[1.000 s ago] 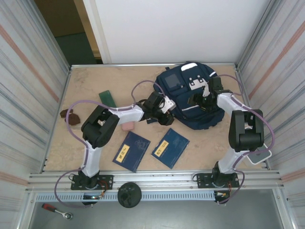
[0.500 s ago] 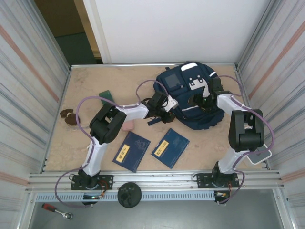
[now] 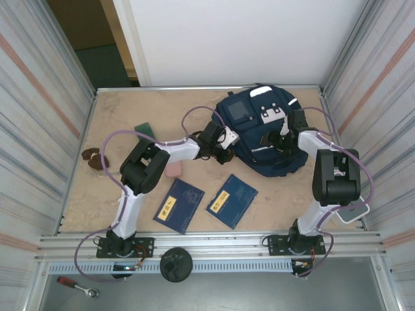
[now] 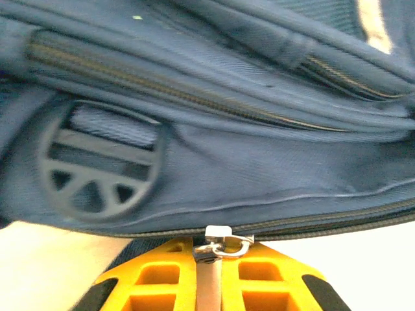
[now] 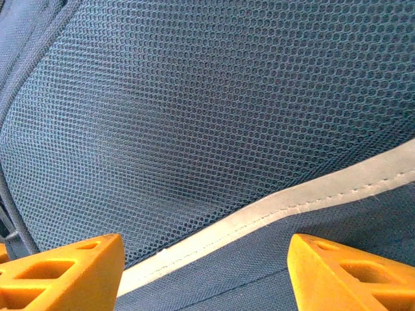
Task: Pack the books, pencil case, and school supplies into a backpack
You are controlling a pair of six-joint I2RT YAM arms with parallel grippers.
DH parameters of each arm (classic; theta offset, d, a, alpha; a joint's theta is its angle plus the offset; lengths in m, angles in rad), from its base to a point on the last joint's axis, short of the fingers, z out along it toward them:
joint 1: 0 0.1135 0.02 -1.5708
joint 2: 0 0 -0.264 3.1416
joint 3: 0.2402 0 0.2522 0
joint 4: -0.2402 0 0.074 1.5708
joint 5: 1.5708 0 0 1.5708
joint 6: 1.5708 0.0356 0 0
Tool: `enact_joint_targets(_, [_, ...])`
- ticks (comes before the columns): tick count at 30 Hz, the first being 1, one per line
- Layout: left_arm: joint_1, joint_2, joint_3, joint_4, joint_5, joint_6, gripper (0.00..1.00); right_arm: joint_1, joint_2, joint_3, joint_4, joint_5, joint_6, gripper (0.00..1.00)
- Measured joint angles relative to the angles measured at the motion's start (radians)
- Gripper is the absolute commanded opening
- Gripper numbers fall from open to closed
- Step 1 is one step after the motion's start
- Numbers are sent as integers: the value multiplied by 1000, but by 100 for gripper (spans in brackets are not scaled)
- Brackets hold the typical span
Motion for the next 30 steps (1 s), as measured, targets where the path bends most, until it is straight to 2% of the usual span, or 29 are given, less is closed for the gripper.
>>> enact_joint_targets(9, [48,6,51,-70,-63,-95,2,0,0,0,-3,8,0,63])
enact_joint_targets(12, [70,13,70,-90,-82,-151,12,6,0,0,-3,7,-5,64])
enact_joint_targets(15, [100,9,56,-85,-88,-197,16,23,-2,0,0,-21,-10,67])
enact_joint_targets(18, [135,-27,-5,-58,-119,-226,38,51,-19,-14,23,-90,-13,70])
enact_joint_targets(20, [164,-76,-67,-43,-139,-247,47,65,-51,-39,46,-157,-11,73])
enact_joint_targets(22, [188,-142,-136,-26,-155,-263,53,69,-104,-72,69,-227,-6,75])
enact_joint_targets(25, [196,-246,-214,8,-154,-292,57,34,-213,-118,106,-297,25,77])
enact_joint_targets(27, [176,-295,-233,30,-142,-314,59,-11,-274,-124,98,-273,48,78])
enact_joint_targets(30, [111,-327,-229,64,-118,-351,60,-67,-335,-123,55,-132,68,78])
